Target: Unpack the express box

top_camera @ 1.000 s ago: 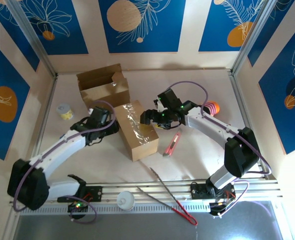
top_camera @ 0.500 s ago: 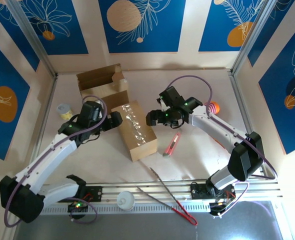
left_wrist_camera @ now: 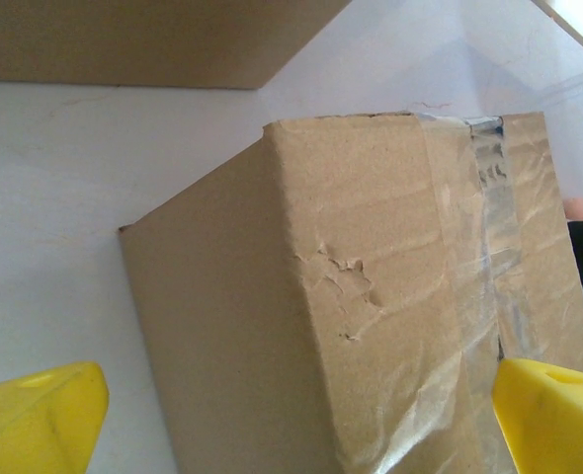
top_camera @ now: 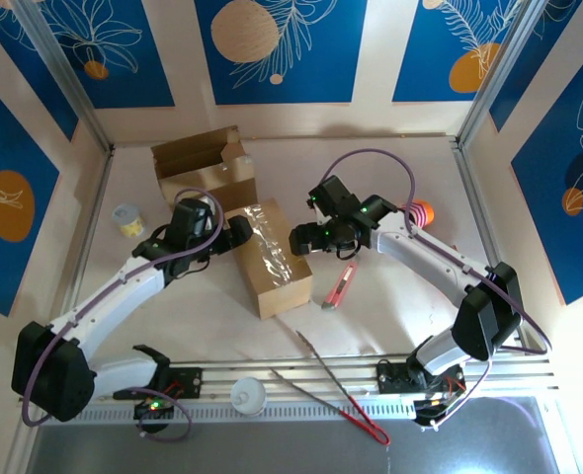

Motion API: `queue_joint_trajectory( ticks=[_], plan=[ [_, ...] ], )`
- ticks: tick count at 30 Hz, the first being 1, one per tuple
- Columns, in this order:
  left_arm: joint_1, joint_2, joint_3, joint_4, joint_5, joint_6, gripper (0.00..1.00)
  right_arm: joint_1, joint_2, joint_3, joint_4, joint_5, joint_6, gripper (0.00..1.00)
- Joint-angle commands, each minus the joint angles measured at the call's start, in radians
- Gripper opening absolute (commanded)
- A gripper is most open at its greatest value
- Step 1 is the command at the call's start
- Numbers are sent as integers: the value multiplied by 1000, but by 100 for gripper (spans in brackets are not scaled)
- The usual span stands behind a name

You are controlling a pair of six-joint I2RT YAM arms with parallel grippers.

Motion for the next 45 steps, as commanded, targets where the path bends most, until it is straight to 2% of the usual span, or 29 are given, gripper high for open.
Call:
queue_joint_trajectory(
  ticks=[1,8,15,21,25,34,41,45],
  plan=[
    [8,10,-9,46,7,-14,100,13,-19,8,-52,23,-18,87],
    [8,50,-74,139,23,-27,100,40,-15,20,-81,59,-20,88],
    [8,56,-111,119,-7,-15,100,99,7,132,-221,215,-34,87],
    [8,33,-135,119,-9,-16,100,199,85,297,-387,378,3,88],
    [8,21,-135,117,-6,-15,100,284,185,396,-456,434,38,86],
    [8,14,-121,133,27,-11,100,350,394,537,-497,520,80,82],
    [8,22,-126,156,54,-16,100,372,408,579,-513,525,107,81],
    [8,18,-130,159,55,-16,100,377,374,599,-500,487,95,81]
  ],
)
